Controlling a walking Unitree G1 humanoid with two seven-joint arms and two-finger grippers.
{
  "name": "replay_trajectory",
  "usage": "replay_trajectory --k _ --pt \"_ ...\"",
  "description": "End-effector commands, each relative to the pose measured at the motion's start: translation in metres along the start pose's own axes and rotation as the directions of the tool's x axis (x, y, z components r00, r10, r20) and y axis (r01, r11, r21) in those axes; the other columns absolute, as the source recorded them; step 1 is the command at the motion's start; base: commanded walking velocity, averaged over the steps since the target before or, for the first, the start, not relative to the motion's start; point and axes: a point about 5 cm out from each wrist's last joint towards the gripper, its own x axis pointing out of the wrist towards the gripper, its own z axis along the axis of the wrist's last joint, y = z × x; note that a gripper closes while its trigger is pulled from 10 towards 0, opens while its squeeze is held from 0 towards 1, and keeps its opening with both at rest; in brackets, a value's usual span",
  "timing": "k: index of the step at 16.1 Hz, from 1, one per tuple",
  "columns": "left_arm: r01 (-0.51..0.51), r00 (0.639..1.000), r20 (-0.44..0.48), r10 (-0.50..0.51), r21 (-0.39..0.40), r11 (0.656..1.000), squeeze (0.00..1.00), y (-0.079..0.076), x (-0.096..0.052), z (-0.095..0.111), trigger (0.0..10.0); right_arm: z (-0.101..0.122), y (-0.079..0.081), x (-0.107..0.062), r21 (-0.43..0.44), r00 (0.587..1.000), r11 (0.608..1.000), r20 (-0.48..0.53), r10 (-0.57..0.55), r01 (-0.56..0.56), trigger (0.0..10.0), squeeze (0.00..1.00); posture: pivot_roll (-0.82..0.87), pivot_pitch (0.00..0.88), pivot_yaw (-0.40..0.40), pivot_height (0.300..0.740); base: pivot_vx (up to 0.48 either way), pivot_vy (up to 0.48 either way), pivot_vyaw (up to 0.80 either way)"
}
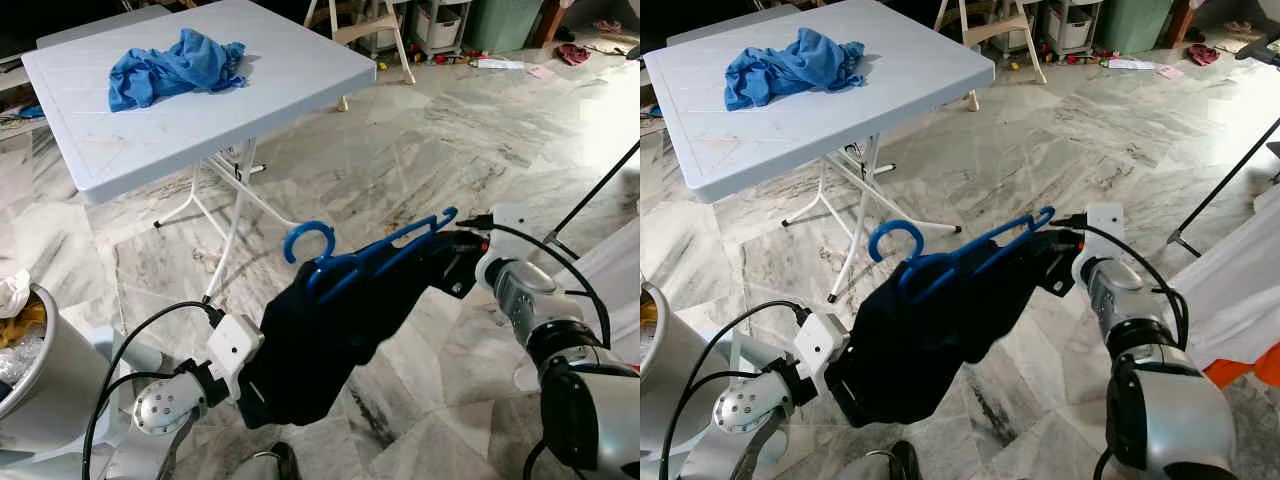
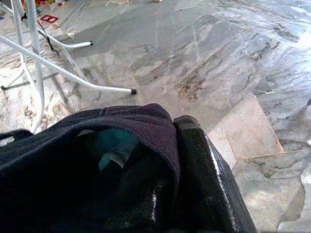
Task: Hang hanger
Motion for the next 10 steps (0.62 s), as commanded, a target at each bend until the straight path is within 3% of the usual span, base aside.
replay_trajectory --k 1,10 --pt "0.008 1.000 -0.020 -0.008 -0.003 1.000 0.00 0.002 -0.008 -0.004 0.0 0.011 -0.012 -0.001 0.020 0.998 0.998 0.026 -0.056 0.056 0.0 0.00 -0.10 0.119 0.048 0.740 0.000 0.000 0.00" --pt "0.076 0.992 -0.103 -0.075 0.002 0.997 0.00 -0.001 -0.016 -0.020 0.0 0.024 -0.013 -0.001 0.003 0.996 0.998 0.061 -0.062 0.062 0.0 0.00 -0.11 0.120 0.054 0.740 0.000 0.000 0.00"
